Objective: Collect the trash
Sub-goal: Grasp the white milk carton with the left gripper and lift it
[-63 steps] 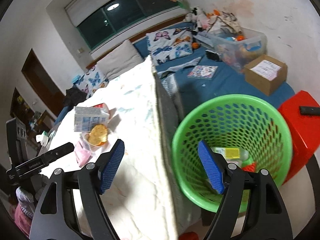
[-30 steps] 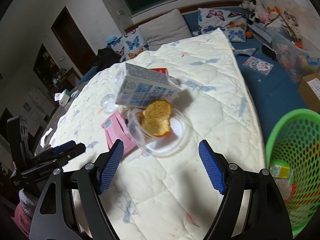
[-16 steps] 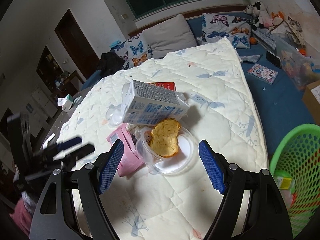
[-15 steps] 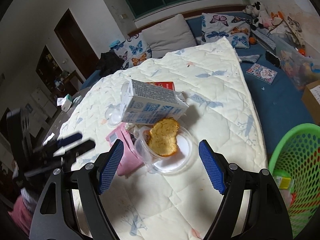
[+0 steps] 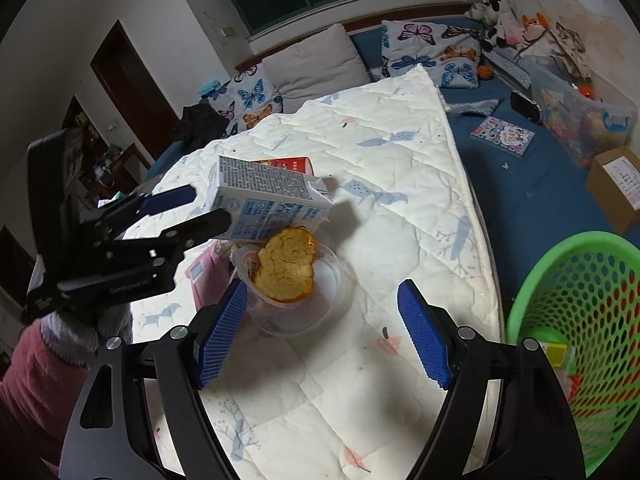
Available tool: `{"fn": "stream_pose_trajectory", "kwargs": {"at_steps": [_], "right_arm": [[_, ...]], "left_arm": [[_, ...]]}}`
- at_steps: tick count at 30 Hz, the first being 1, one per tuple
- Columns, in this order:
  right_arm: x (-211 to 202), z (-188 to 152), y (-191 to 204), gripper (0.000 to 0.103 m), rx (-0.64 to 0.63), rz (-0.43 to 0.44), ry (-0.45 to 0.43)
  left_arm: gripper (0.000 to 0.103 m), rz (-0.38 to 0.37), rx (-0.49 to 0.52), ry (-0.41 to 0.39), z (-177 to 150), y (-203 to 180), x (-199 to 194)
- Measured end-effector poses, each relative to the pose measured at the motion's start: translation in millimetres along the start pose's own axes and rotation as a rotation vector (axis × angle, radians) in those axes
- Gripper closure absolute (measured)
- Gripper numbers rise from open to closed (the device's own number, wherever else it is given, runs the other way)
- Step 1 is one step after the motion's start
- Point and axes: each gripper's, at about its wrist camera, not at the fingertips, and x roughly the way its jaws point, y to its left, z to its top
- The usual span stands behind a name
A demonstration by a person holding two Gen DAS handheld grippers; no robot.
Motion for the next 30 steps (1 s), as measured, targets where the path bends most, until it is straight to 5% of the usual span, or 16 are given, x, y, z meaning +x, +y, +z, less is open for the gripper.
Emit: {"fn": "stream_pose_trajectory", "kwargs": {"at_steps": [7, 14, 25, 30], "right_arm": [[4.1, -2.1, -5.6, 0.026, 0.016, -0.007, 0.012], [11.6, -7.1, -3.0, 0.026, 0.016, -0.002, 0.031], [22.4, -10.5, 12.8, 0.028, -0.011, 0.034, 0.045], [27.5, -0.6, 12.6, 0.038, -0.003, 0.047, 0.031]], "left_arm": [[0.049, -0.072, 0.033, 0.031, 6.0, -2.6, 22.1], [0.06, -0.11, -0.042, -0.008, 4.1, 4.2, 19.2], [0.061, -0.104, -0.151, -0.127, 1.1, 16.2, -31.2], [0.061, -0.102, -0.212, -0.179, -6.2, 26.7, -60.4]]}}
